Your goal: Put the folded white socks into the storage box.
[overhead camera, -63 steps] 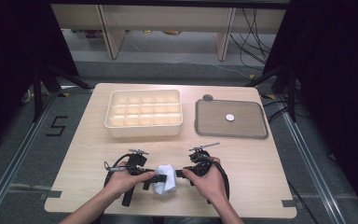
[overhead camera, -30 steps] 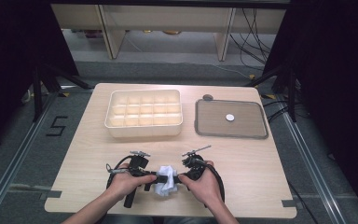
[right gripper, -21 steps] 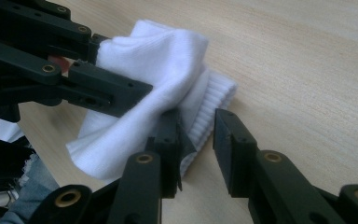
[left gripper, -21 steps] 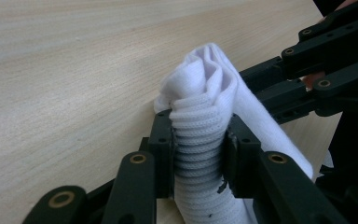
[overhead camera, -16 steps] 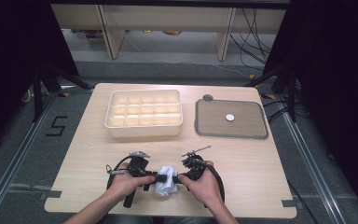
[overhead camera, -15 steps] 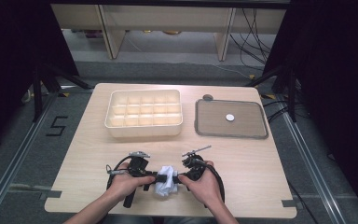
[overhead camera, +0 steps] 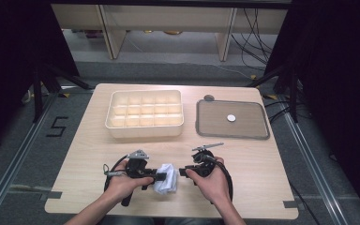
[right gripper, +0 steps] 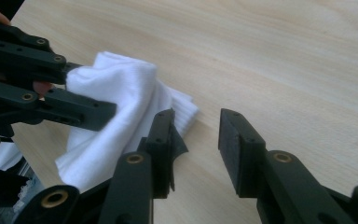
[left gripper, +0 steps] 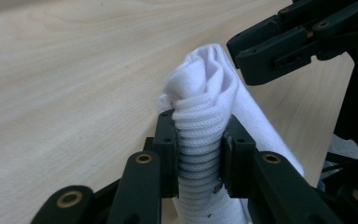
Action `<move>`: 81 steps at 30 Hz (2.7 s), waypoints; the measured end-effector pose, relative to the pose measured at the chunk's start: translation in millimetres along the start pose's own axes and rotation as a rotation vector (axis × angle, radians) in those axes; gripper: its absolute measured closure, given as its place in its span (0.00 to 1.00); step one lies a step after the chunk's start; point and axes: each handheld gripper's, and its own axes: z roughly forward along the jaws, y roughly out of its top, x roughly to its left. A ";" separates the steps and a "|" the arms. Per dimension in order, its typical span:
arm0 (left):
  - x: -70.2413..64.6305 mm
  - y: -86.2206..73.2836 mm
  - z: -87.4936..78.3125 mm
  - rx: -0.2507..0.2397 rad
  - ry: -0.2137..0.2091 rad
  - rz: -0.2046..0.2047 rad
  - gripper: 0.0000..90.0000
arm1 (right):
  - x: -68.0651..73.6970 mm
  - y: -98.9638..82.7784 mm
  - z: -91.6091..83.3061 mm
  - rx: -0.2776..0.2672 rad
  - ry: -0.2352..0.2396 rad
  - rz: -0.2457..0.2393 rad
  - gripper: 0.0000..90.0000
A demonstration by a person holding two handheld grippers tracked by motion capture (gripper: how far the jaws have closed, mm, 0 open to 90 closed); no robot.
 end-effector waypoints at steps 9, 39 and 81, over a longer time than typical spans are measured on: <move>3.0 7.5 -16.9 -0.076 0.077 0.071 0.79 | -5.1 -3.0 -8.5 -0.042 -0.023 0.033 0.72; 31.5 17.5 -57.8 -0.215 0.246 0.088 0.79 | -39.9 -25.2 -27.9 -0.088 -0.056 0.073 0.71; 120.4 85.9 -95.0 -0.400 0.577 0.152 0.79 | -67.9 -47.1 -35.9 -0.209 -0.073 0.123 0.71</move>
